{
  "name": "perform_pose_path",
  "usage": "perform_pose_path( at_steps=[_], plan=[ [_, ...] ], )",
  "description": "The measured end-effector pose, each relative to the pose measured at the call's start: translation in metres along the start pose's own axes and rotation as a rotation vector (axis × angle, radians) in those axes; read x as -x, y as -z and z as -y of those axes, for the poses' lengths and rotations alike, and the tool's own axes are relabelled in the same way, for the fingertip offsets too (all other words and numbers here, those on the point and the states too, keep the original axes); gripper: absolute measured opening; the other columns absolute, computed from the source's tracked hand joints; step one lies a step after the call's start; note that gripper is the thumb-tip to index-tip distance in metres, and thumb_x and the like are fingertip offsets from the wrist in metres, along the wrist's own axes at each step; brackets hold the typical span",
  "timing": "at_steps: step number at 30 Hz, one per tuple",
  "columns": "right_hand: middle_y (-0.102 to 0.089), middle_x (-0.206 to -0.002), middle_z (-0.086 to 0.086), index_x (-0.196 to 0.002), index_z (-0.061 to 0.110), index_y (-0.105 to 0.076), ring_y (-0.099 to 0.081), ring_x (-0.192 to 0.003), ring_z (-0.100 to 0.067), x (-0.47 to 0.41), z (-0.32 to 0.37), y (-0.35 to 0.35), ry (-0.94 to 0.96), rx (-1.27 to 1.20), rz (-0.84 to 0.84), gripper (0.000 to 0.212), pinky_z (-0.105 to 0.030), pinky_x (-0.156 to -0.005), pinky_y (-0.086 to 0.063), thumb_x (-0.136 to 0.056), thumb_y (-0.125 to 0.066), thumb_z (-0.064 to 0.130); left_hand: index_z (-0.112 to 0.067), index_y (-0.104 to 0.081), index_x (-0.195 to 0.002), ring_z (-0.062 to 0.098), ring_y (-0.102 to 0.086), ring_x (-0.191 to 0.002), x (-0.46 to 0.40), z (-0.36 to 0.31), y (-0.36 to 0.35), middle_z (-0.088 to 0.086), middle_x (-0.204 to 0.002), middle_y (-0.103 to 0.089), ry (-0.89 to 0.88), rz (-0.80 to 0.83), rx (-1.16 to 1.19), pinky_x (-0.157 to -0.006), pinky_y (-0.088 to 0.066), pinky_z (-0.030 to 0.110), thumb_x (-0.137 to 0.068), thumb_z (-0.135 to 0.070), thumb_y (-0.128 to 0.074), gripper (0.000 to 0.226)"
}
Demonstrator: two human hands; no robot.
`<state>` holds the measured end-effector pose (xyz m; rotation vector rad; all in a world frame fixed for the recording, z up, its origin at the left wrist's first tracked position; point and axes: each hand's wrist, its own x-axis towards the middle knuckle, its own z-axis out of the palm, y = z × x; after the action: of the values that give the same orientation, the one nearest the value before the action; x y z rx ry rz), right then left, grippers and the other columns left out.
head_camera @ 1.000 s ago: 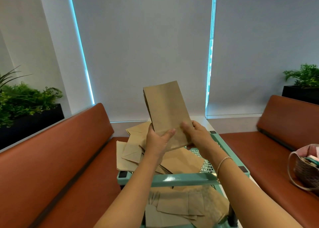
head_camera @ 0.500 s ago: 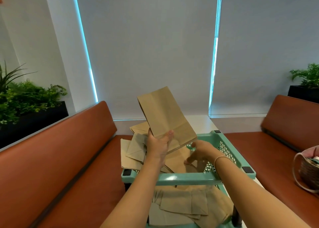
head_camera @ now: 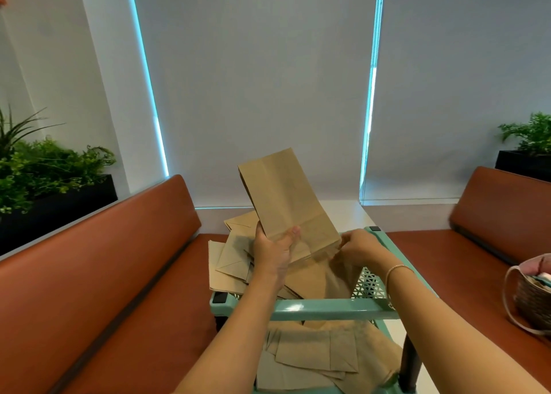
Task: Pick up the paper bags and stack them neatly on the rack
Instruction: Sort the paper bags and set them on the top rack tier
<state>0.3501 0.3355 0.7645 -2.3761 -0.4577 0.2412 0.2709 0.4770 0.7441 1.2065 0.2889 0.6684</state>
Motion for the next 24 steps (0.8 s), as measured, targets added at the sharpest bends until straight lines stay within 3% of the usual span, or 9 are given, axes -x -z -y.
perform_pose_path(
  at_steps=[2,6,10,14,16,19,22,24],
  plan=[
    [-0.059,-0.080,-0.003,-0.074,0.015,-0.059,-0.052,-0.077,-0.017,0.002,0.000,0.007,0.013,-0.093,-0.019,0.015,-0.024,-0.062,-0.045,-0.084,-0.057,0.005,-0.017,-0.041,-0.133,0.023,-0.058,-0.111,0.002,-0.002,-0.001,0.005,-0.120,-0.061,0.002,0.008,-0.002,-0.097,-0.048,0.043,-0.077,-0.010,-0.074,0.065],
    [-0.063,-0.083,-0.010,-0.074,0.014,-0.059,-0.059,-0.074,-0.023,0.006,0.002,0.029,0.014,-0.387,-0.036,0.021,-0.031,-0.059,-0.051,-0.086,-0.056,-0.003,-0.016,-0.040,-0.135,0.027,-0.057,-0.114,0.003,-0.003,0.001,0.008,-0.123,-0.060,0.030,0.007,0.006,-0.099,-0.046,0.049,-0.075,-0.012,-0.076,0.069],
    [-0.068,-0.093,-0.010,-0.077,0.019,-0.063,-0.063,-0.083,-0.026,-0.002,0.007,0.046,0.080,-0.573,-0.370,0.021,-0.046,-0.085,-0.053,-0.083,-0.060,-0.001,-0.014,-0.041,-0.135,0.025,-0.058,-0.113,0.004,-0.004,0.000,0.007,-0.122,-0.061,0.027,0.005,-0.001,-0.099,-0.047,0.044,-0.076,-0.008,-0.075,0.068],
    [-0.063,-0.090,0.000,-0.089,0.021,-0.062,-0.060,-0.082,-0.015,0.010,0.025,0.055,0.255,-0.781,-0.626,0.022,-0.034,-0.078,-0.053,-0.088,-0.054,0.001,-0.015,-0.048,-0.123,0.017,-0.062,-0.099,0.004,-0.006,-0.001,0.006,-0.113,-0.064,0.011,0.022,0.031,-0.077,-0.053,0.026,-0.078,-0.002,-0.072,0.053],
    [-0.062,-0.085,0.003,-0.089,0.018,-0.062,-0.056,-0.077,-0.007,0.018,0.033,0.054,0.354,-0.881,-0.594,0.021,-0.023,-0.073,-0.050,-0.090,-0.051,0.000,-0.018,-0.049,-0.117,0.012,-0.062,-0.090,0.005,-0.006,-0.001,0.004,-0.108,-0.064,0.022,0.031,0.031,-0.069,-0.051,0.022,-0.080,-0.002,-0.070,0.046],
    [-0.060,-0.080,0.003,-0.077,0.017,-0.062,-0.054,-0.076,-0.008,0.020,0.034,0.052,0.422,-0.978,-0.487,0.028,-0.023,-0.078,-0.045,-0.086,-0.050,-0.007,-0.023,-0.049,-0.111,0.010,-0.061,-0.088,0.007,-0.006,-0.001,-0.001,-0.103,-0.064,0.091,0.082,-0.011,-0.063,-0.048,0.022,-0.086,-0.008,-0.065,0.033],
    [-0.059,-0.104,0.002,-0.069,0.019,-0.063,-0.055,-0.099,-0.014,0.016,0.027,0.049,0.418,-0.874,-0.393,0.032,-0.030,-0.089,-0.043,-0.083,-0.051,-0.008,-0.023,-0.054,-0.100,0.014,-0.061,-0.080,0.012,-0.013,-0.005,0.004,-0.102,-0.066,0.212,0.066,0.015,-0.058,-0.049,0.025,-0.095,-0.023,-0.053,0.005],
    [-0.051,-0.124,0.001,-0.067,0.025,-0.065,-0.047,-0.118,-0.017,0.008,0.019,0.046,0.402,-0.654,-0.412,0.035,-0.035,-0.097,-0.042,-0.083,-0.054,-0.005,-0.021,-0.057,-0.099,0.021,-0.060,-0.082,0.013,-0.015,-0.006,0.006,-0.101,-0.065,0.310,0.049,0.061,-0.065,-0.052,0.031,-0.098,-0.032,-0.044,0.017]
  ],
)
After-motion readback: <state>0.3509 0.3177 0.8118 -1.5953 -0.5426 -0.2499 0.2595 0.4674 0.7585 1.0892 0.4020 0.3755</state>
